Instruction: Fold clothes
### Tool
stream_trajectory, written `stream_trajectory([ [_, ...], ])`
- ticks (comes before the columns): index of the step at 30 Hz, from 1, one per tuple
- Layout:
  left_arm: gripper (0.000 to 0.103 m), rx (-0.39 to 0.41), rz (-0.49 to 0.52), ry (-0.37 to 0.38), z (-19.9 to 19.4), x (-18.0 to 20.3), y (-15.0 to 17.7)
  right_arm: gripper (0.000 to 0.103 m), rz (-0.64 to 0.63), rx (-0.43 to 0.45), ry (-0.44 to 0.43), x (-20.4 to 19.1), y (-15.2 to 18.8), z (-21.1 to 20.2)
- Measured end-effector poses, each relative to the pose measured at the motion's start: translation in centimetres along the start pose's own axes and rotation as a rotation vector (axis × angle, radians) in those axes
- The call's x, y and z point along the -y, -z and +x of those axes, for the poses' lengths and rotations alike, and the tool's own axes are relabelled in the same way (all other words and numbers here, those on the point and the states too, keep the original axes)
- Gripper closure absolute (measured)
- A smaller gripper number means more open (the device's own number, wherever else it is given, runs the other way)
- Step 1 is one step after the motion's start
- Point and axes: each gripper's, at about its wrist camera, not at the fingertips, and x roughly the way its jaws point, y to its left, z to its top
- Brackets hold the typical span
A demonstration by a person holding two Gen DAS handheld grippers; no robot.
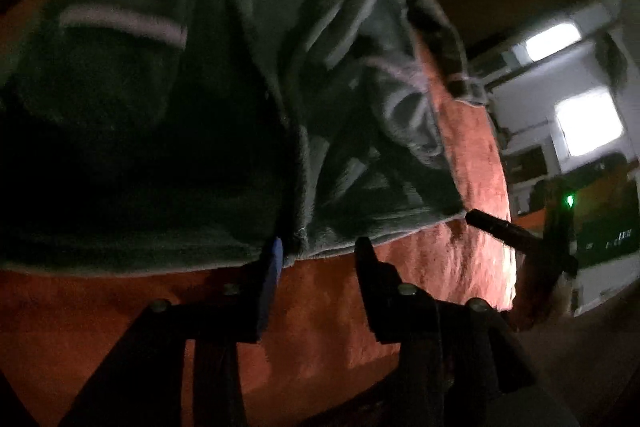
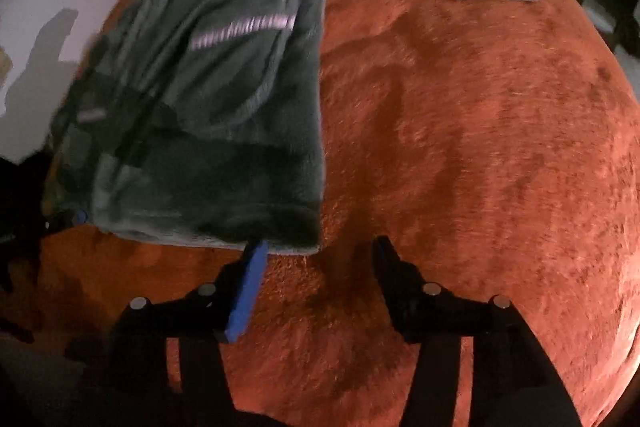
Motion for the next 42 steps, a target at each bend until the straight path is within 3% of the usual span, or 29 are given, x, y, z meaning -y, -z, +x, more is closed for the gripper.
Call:
stream_trajectory([
  [3, 0.064, 0.081, 0.102, -0.058, -3.1, 0.5, -2.2, 0.049, 0.032, 0.067, -0.023, 1.1, -0.6, -2.3],
  [4, 0.063, 0.123, 0.124, -0.082, -3.9, 0.6, -4.2, 0.049, 0.037, 0.093, -0.020, 1.0, -0.7, -3.1],
  [6, 0.051, 0.170, 0.150, -0.097, -4.5, 0.9, -8.6, 0.049, 0.039, 0.133, -0.015, 0.4, -1.2, -4.1],
  [10, 0.049, 0.134, 0.179, -0.096, 0.4, 2.8, -19.8, 0.049, 0.022, 0.144, -0.015, -1.5, -5.5, -2.7],
  [13, 0.049, 0.123, 0.089, -0.100, 5.6, 3.5, -26.7, 0.049, -0.011, 0.126, -0.036, -3.6, -8.1, -0.5],
  [16, 0.049, 0.075, 0.036, -0.112, 10.6, 3.0, -32.3, 0.049, -0.008, 0.109, -0.062, -4.8, -9.0, 1.1],
  [20, 0.049, 0.091, -0.039, -0.139, 15.3, 1.5, -38.1, 0.049, -0.017, 0.095, -0.075, -5.3, -8.9, 1.7],
  [24, 0.049, 0.105, 0.008, -0.140, 17.4, 2.6, -40.7, 0.049, -0.019, 0.094, -0.051, -4.5, -8.9, 1.7],
  [27, 0.049, 0.143, 0.169, -0.185, 18.1, 5.7, -41.1, 0.049, 0.006, 0.092, -0.037, -3.3, -8.9, 1.8],
  [30, 0.049, 0.185, 0.351, -0.426, 20.1, 9.2, -40.5, 0.049, 0.034, 0.078, -0.026, -2.3, -8.6, 2.1],
  [33, 0.049, 0.173, 0.432, -0.524, 22.4, 10.9, -40.1, 0.049, 0.045, 0.060, -0.008, -1.7, -8.3, 2.5],
  [34, 0.051, 0.170, 0.443, -0.557, 22.9, 10.9, -40.0, 0.049, 0.042, 0.055, 0.006, -1.7, -8.3, 2.7],
  [36, 0.092, 0.164, 0.465, -0.620, 24.0, 10.9, -39.9, 0.049, 0.044, 0.053, 0.021, -1.5, -8.2, 2.8],
  [39, 0.093, 0.206, 0.399, -0.625, 22.7, 9.6, -40.5, 0.049, 0.058, 0.063, 0.033, -1.2, -8.2, 2.9],
  [42, 0.093, 0.249, 0.307, -0.573, 19.2, 6.9, -41.8, 0.049, 0.058, 0.060, 0.034, -0.9, -7.8, 3.3],
])
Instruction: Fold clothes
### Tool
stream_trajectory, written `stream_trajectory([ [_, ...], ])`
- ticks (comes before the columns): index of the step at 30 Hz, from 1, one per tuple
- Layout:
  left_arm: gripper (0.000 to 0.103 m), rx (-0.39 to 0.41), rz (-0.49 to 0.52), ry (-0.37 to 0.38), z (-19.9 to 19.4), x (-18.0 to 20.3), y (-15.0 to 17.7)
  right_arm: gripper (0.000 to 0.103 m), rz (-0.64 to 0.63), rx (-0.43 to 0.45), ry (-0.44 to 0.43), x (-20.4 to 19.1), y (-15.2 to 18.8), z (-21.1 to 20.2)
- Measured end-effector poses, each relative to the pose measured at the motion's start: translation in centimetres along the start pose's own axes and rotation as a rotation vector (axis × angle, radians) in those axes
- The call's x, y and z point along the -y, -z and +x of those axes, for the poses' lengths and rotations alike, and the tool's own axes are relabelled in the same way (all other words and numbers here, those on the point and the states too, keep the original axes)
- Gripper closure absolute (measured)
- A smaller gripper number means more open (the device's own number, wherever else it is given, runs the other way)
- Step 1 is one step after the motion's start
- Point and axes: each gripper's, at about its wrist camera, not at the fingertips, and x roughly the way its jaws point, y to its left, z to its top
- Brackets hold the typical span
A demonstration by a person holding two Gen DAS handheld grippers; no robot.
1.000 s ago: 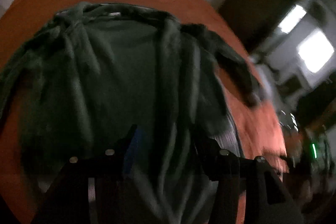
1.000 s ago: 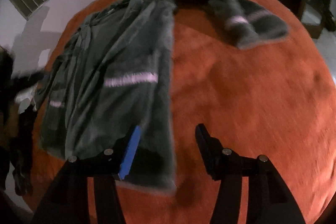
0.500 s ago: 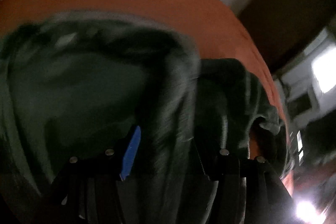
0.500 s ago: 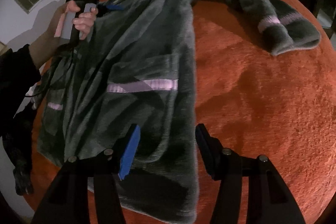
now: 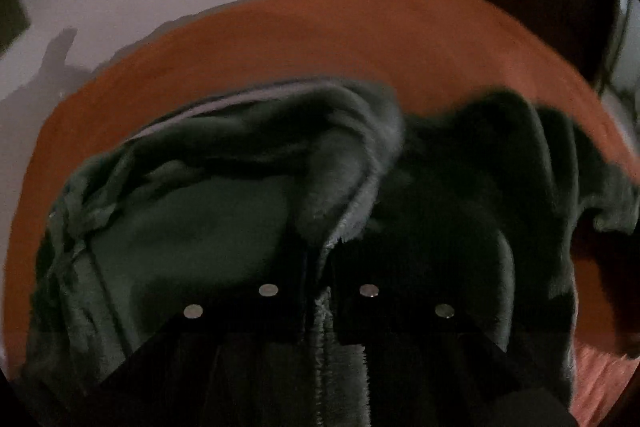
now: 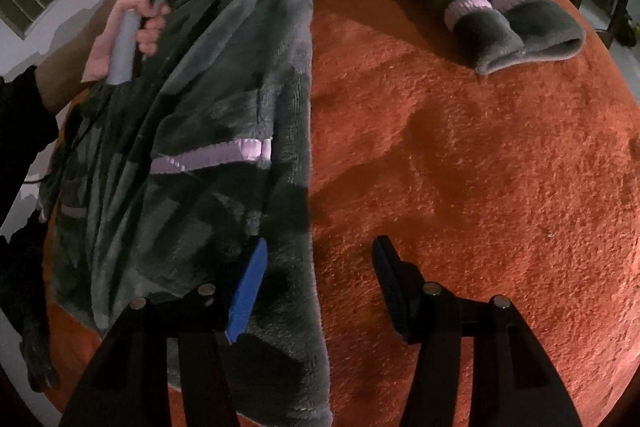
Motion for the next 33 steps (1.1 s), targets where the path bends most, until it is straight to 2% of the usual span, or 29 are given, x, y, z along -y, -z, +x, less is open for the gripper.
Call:
stream_trajectory([
  [2, 0.093, -0.024, -0.086, 0.010, 0.0, -4.0, -0.5, 0.049, -0.010, -0.013, 0.014, 0.1, 0.5, 0.6],
  [6, 0.093, -0.095, -0.177, 0.018, 1.0, -9.7, 0.3, 0.049, -0.036, -0.012, 0.041, 0.0, 1.1, 1.3],
  [8, 0.092, -0.146, -0.215, 0.072, 2.1, -11.5, 1.5, 0.049, -0.046, -0.015, 0.051, -0.2, 1.1, 1.3],
  [10, 0.086, -0.158, -0.260, 0.113, 2.7, -12.5, 2.3, 0.048, -0.051, -0.021, 0.053, -0.2, 1.1, 1.4],
  [13, 0.083, -0.166, -0.276, 0.112, 2.7, -13.1, 3.0, 0.048, -0.050, -0.026, 0.051, -0.2, 1.1, 1.3],
  [16, 0.075, -0.176, -0.293, 0.139, 1.7, -13.7, 3.3, 0.048, -0.041, -0.022, 0.043, 0.0, 1.2, 1.0],
  [18, 0.059, -0.146, -0.282, 0.165, 0.2, -14.4, 3.2, 0.048, -0.030, -0.019, 0.034, 0.2, 1.5, 0.6],
  [20, 0.051, -0.121, -0.277, 0.135, -1.0, -15.5, 3.1, 0.048, -0.014, -0.017, 0.024, 0.5, 1.8, 0.3],
  [24, 0.050, -0.091, -0.283, 0.061, -2.7, -17.4, 2.9, 0.048, -0.009, -0.015, 0.026, 0.5, 2.5, -0.1],
  [26, 0.050, -0.069, -0.257, 0.038, -4.1, -16.6, 3.6, 0.048, -0.015, -0.014, 0.029, 0.4, 2.6, -0.3],
  [27, 0.050, -0.053, -0.225, 0.023, -4.8, -15.7, 3.8, 0.048, -0.016, -0.012, 0.027, 0.3, 2.7, -0.5],
  [29, 0.047, 0.017, 0.019, -0.156, -5.2, -13.3, 4.3, 0.048, -0.017, -0.010, 0.024, 0.1, 2.7, -0.7],
  [31, 0.046, -0.040, 0.110, -0.254, -3.3, -12.7, 3.8, 0.048, -0.021, -0.011, 0.027, 0.0, 2.9, -0.7],
  [33, 0.046, -0.120, 0.007, -0.204, -2.3, -14.5, 2.4, 0.048, -0.022, -0.012, 0.035, -0.1, 2.8, -0.6],
])
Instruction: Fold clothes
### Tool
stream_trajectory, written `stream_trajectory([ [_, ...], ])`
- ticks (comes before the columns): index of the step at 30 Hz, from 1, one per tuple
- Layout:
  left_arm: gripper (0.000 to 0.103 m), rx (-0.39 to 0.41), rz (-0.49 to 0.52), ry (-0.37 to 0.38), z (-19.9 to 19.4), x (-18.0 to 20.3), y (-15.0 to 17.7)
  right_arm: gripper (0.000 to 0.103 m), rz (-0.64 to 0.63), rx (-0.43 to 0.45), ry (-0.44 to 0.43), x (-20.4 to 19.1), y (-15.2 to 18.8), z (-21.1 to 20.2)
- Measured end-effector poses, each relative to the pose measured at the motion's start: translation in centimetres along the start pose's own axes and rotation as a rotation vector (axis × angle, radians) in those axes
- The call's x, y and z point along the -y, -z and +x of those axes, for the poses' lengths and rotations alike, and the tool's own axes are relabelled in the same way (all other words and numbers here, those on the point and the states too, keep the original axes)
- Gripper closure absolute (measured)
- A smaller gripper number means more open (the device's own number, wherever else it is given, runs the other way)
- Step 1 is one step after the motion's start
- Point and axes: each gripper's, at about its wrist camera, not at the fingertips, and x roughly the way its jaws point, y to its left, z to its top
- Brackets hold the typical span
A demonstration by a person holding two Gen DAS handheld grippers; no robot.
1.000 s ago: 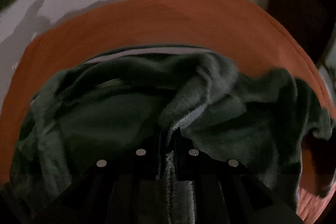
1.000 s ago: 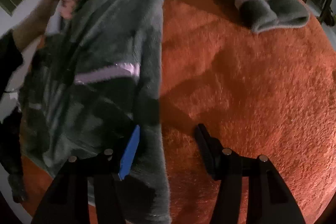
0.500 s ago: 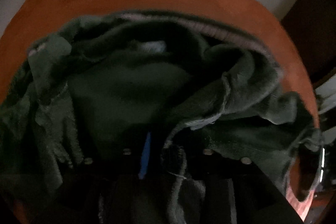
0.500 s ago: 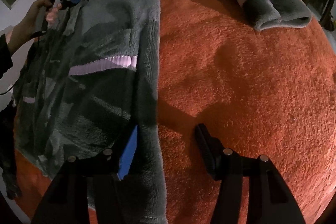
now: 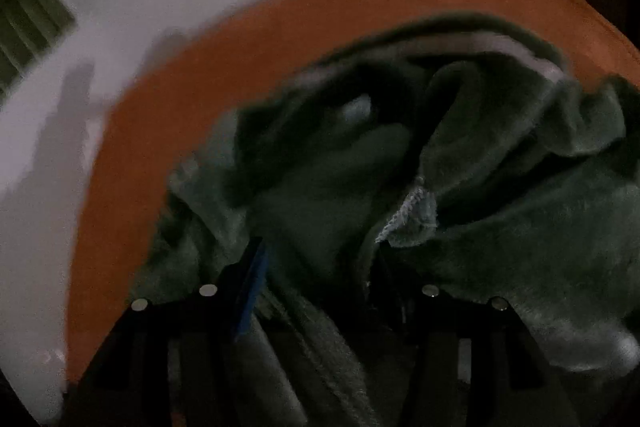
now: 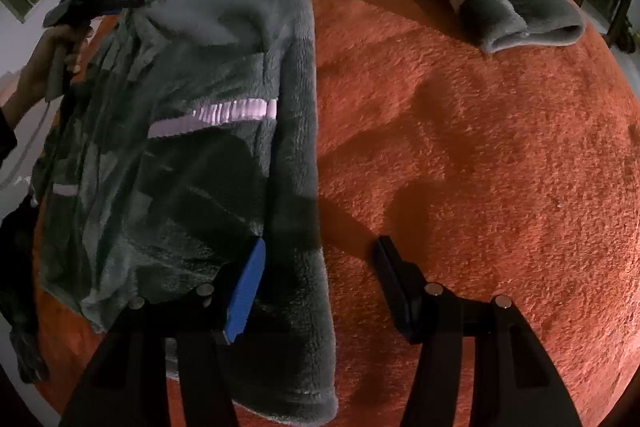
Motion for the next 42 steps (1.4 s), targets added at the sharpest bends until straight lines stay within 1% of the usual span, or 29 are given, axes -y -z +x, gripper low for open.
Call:
stream_trajectory([
  [3, 0.046, -0.008, -0.179, 0.083, -0.1, -2.9, -0.7, 0.048, -0.001, 0.004, 0.004, 0.1, 0.1, -0.1],
  [5, 0.043, -0.042, -0.158, -0.030, 0.9, -3.3, -1.0, 0.048, 0.000, 0.009, 0.003, 0.0, 0.1, -0.2],
  [6, 0.043, -0.092, -0.202, -0.010, 1.6, -4.0, -1.0, 0.048, 0.003, 0.012, 0.000, 0.1, 0.2, -0.3],
  [7, 0.043, -0.138, -0.247, 0.014, 2.3, -4.7, -1.1, 0.048, 0.003, 0.013, -0.003, 0.1, 0.2, -0.3],
  [8, 0.043, -0.148, -0.306, 0.076, 2.5, -5.5, -1.0, 0.048, 0.002, 0.012, -0.005, 0.2, 0.3, -0.3],
  [9, 0.043, -0.141, -0.381, 0.152, 2.5, -6.5, -0.9, 0.048, -0.005, 0.009, -0.006, 0.2, 0.5, -0.2],
  [10, 0.043, -0.148, -0.435, 0.208, 2.6, -7.3, -0.8, 0.048, -0.015, 0.005, -0.005, 0.2, 0.7, -0.1],
  [12, 0.043, -0.230, -0.497, 0.281, 3.7, -8.0, -0.6, 0.048, -0.040, 0.003, 0.004, 0.2, 1.1, 0.2],
  [13, 0.043, -0.246, -0.521, 0.298, 3.7, -8.0, -0.2, 0.050, -0.052, 0.002, 0.009, 0.2, 1.2, 0.4],
  [14, 0.043, -0.258, -0.544, 0.315, 3.6, -8.1, 0.2, 0.056, -0.058, 0.005, 0.018, 0.2, 1.5, 0.4],
  [17, 0.043, -0.204, -0.602, 0.372, 2.6, -9.2, 0.6, 0.063, -0.057, 0.008, 0.017, 0.7, 2.1, 0.2],
  [21, 0.043, -0.175, -0.678, 0.419, 1.9, -10.8, 1.0, 0.068, -0.067, 0.004, 0.012, 1.4, 2.8, -0.1],
  [24, 0.043, -0.223, -0.599, 0.353, 2.5, -10.4, 0.5, 0.071, -0.064, 0.000, 0.014, 1.8, 3.1, -0.3],
  [25, 0.043, -0.275, -0.513, 0.308, 3.0, -9.6, 0.2, 0.072, -0.067, -0.003, 0.021, 1.9, 3.2, -0.3],
  [26, 0.043, -0.293, -0.445, 0.282, 3.1, -9.0, 0.0, 0.072, -0.066, -0.004, 0.028, 1.8, 3.3, -0.3],
  [28, 0.043, -0.288, -0.294, 0.221, 2.5, -7.4, -0.3, 0.072, -0.064, -0.007, 0.040, 1.8, 3.6, -0.4],
  [30, 0.043, -0.252, -0.226, 0.215, 1.6, -6.8, -0.5, 0.072, -0.072, -0.010, 0.050, 1.7, 3.9, -0.6],
  [31, 0.043, -0.245, -0.224, 0.241, 1.2, -6.9, -0.7, 0.072, -0.074, -0.011, 0.050, 1.8, 4.0, -0.7],
  [33, 0.043, -0.243, -0.266, 0.330, 0.7, -7.8, -0.9, 0.072, -0.076, -0.012, 0.046, 1.9, 4.1, -0.7],
  [34, 0.042, -0.264, -0.292, 0.399, 0.8, -8.1, -0.9, 0.072, -0.076, -0.013, 0.045, 2.0, 4.1, -0.6],
  [35, 0.042, -0.286, -0.317, 0.472, 0.9, -8.4, -0.9, 0.072, -0.076, -0.015, 0.045, 2.0, 4.2, -0.6],
  [36, 0.042, -0.322, -0.333, 0.592, 1.0, -8.4, -0.8, 0.072, -0.075, -0.015, 0.044, 2.1, 4.2, -0.6],
  [38, 0.042, -0.345, -0.327, 0.771, 0.2, -7.9, -0.6, 0.072, -0.078, -0.014, 0.044, 2.1, 4.3, -0.7],
  [39, 0.042, -0.304, -0.305, 0.799, -0.8, -7.6, -0.5, 0.072, -0.081, -0.014, 0.044, 2.0, 4.2, -0.7],
  [40, 0.042, -0.246, -0.293, 0.817, -1.9, -7.5, -0.5, 0.072, -0.086, -0.013, 0.045, 1.8, 4.0, -0.7],
  [41, 0.042, -0.217, -0.302, 0.829, -1.6, -7.5, -0.8, 0.072, -0.090, -0.013, 0.046, 1.6, 3.8, -0.7],
  [42, 0.042, -0.189, -0.341, 0.811, -1.0, -7.8, -1.3, 0.072, -0.092, -0.013, 0.045, 1.5, 3.7, -0.8],
])
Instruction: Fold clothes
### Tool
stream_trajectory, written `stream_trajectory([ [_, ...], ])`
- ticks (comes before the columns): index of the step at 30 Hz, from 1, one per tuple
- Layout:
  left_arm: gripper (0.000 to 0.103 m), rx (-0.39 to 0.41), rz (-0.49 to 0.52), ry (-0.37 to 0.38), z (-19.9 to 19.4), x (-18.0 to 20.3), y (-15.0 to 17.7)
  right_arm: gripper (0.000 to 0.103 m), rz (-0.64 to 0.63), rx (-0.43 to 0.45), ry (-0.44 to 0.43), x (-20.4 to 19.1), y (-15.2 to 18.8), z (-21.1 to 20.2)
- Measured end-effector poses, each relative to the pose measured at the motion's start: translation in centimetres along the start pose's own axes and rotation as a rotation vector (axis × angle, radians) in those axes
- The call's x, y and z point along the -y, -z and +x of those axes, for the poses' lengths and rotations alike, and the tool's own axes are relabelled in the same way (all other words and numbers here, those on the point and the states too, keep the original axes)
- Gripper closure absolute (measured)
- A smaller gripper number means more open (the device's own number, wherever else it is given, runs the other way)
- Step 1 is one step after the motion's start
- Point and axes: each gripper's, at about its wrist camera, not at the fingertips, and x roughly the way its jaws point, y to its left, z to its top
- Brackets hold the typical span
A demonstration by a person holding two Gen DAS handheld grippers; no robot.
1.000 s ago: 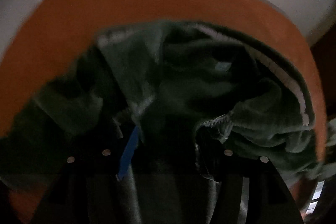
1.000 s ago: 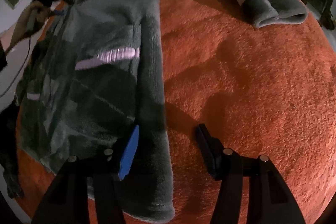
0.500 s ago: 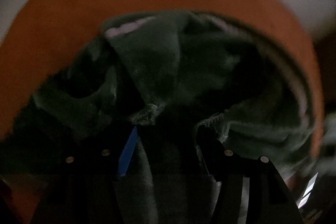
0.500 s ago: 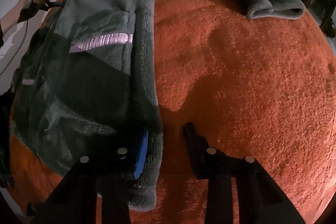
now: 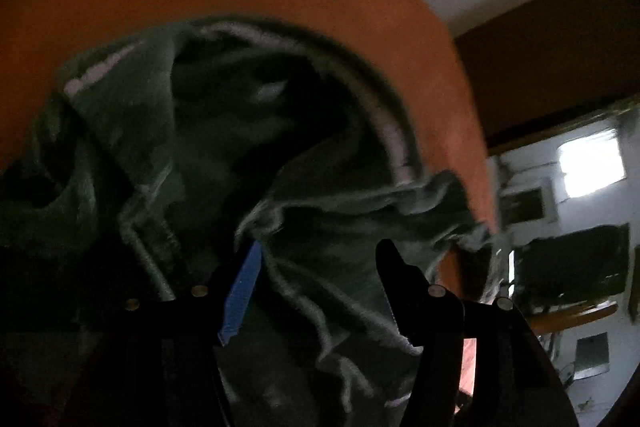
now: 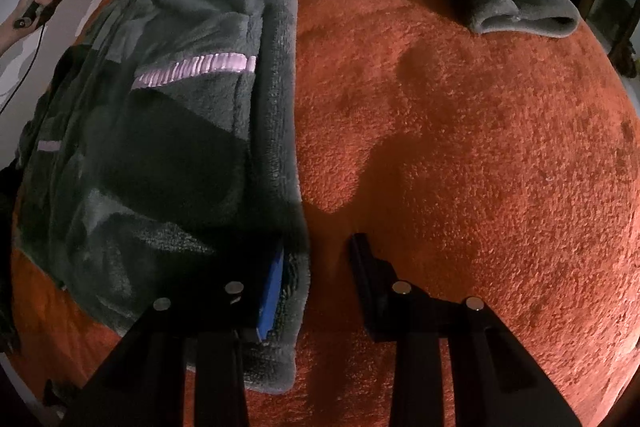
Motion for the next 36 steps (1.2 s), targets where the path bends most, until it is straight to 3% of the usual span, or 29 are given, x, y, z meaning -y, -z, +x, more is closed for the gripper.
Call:
stream_trajectory([
  [1, 0.042, 0.042, -0.024, -0.011, 0.0, -0.3, -0.5, 0.072, -0.001, -0.001, -0.001, 0.0, 0.0, -0.1],
  [4, 0.042, 0.171, -0.067, -0.105, -2.6, 0.3, 3.0, 0.072, 0.013, -0.006, -0.016, 0.0, -0.3, -0.6],
  [6, 0.042, 0.195, 0.005, -0.189, -3.6, 1.7, 7.6, 0.072, 0.029, -0.007, -0.031, -0.5, -0.7, -1.3],
  [8, 0.042, 0.167, 0.110, -0.224, -3.4, 3.0, 13.4, 0.072, 0.041, 0.009, -0.058, -0.7, -0.6, -2.4],
  [11, 0.042, 0.059, 0.240, -0.214, -2.8, 5.4, 24.6, 0.067, 0.003, 0.053, -0.070, -1.6, 0.8, -4.5],
  [14, 0.042, -0.038, 0.200, -0.170, -1.4, 5.9, 34.5, 0.064, -0.034, 0.072, -0.068, -0.9, 2.3, -5.5],
  [17, 0.042, -0.069, 0.191, -0.154, -0.3, 6.4, 40.1, 0.064, -0.038, 0.046, -0.064, -2.5, 2.4, -3.1],
  [22, 0.043, -0.081, 0.246, -0.203, 1.2, 7.3, 43.6, 0.064, -0.021, 0.002, -0.063, -3.3, 2.8, -1.0],
  [23, 0.053, -0.075, 0.239, -0.216, 1.2, 6.7, 43.8, 0.064, -0.019, 0.003, -0.061, -3.3, 2.8, -0.9],
  [24, 0.074, -0.087, 0.217, -0.213, 1.6, 6.3, 43.9, 0.064, -0.018, 0.003, -0.061, -3.4, 2.7, -0.8],
  [25, 0.088, -0.098, 0.195, -0.209, 1.9, 5.9, 44.1, 0.064, -0.016, 0.003, -0.061, -3.5, 2.6, -0.7],
  [26, 0.095, -0.090, 0.165, -0.201, 2.0, 5.6, 44.2, 0.064, -0.015, 0.005, -0.061, -3.5, 2.5, -0.7],
  [28, 0.096, -0.061, 0.133, -0.201, 1.8, 5.2, 44.6, 0.064, -0.006, 0.009, -0.063, -3.5, 2.5, -0.6],
  [31, 0.096, -0.025, 0.210, -0.243, 0.5, 6.1, 46.3, 0.062, 0.016, 0.009, -0.071, -3.3, 2.6, -0.6],
  [34, 0.096, -0.039, 0.279, -0.285, 0.9, 6.2, 47.9, 0.060, 0.021, 0.009, -0.078, -3.1, 2.7, -0.5],
  [36, 0.096, -0.049, 0.267, -0.283, 1.1, 6.0, 48.0, 0.059, 0.020, 0.004, -0.081, -3.1, 2.6, -0.4],
])
